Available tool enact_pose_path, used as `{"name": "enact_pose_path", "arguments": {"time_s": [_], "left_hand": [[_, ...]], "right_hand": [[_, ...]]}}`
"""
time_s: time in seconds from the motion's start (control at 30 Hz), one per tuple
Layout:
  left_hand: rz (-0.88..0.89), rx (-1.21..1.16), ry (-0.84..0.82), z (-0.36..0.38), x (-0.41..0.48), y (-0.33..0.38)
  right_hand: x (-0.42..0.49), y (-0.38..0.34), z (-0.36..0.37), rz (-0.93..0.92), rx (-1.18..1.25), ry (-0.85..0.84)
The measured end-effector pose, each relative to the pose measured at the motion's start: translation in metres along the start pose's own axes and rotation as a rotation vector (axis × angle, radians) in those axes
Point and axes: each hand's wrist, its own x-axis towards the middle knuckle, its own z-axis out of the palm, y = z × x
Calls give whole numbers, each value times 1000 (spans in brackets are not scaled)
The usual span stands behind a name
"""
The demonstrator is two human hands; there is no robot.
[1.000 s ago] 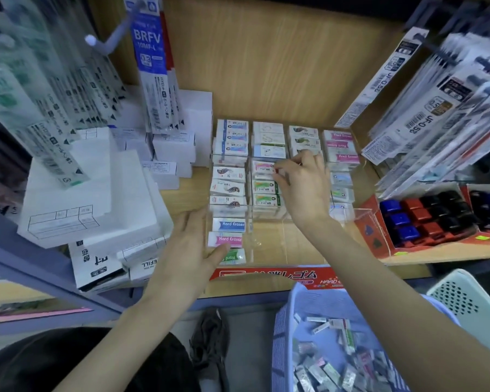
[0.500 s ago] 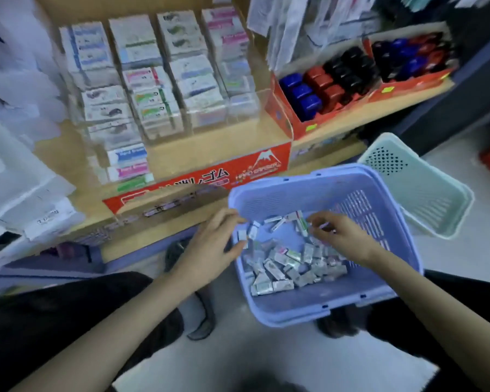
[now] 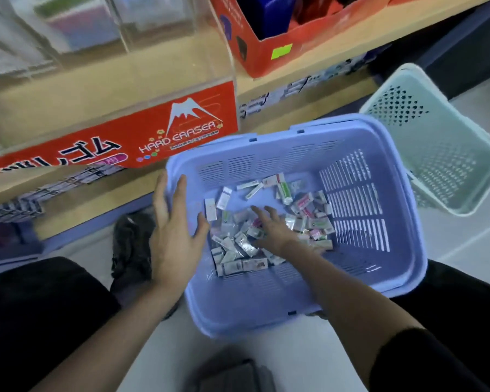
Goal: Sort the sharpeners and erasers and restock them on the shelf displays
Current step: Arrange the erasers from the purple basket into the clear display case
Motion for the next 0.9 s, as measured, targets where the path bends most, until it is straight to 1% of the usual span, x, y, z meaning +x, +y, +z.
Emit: {"name": "enact_pose_path", "arguments": {"time_s": [0.1, 0.17, 0.2, 0.23, 0.3, 0.33, 0.47, 0.57, 0.67, 0.77, 0.83, 0.9], "left_hand": [[-54, -5, -2, 1, 1, 2], [-107, 3, -14, 0, 3, 4], [-138, 0, -20, 0, 4, 5], [-161, -12, -26, -1, 4, 7], [-157, -28, -16, -2, 3, 9], [-148, -28, -12, -2, 3, 9], [-177, -39, -32, 0, 4, 9], [-184, -43, -34, 0, 4, 7], [-170, -67, -39, -1, 4, 6], [-172, -85, -26, -1, 2, 6], [-183, -88, -20, 0, 2, 5], [-161, -75, -18, 0, 1, 3]], "right_hand": [[21, -5, 12, -32, -229, -4], [29, -11, 15, -96, -284, -6], [32, -15, 15, -132, -265, -9], [35, -20, 14, -152, -186, -15], [42, -36, 15, -140, 49, -18], [46, -46, 16, -132, 102, -15], [53, -80, 25, -142, -30, -9], [55, -79, 21, -159, -11, -20], [53, -65, 17, -174, 143, -18], [47, -56, 16, -123, 365, -11], [44, -57, 15, -83, 566, -6], [40, -60, 14, -5, 824, 16]]}}
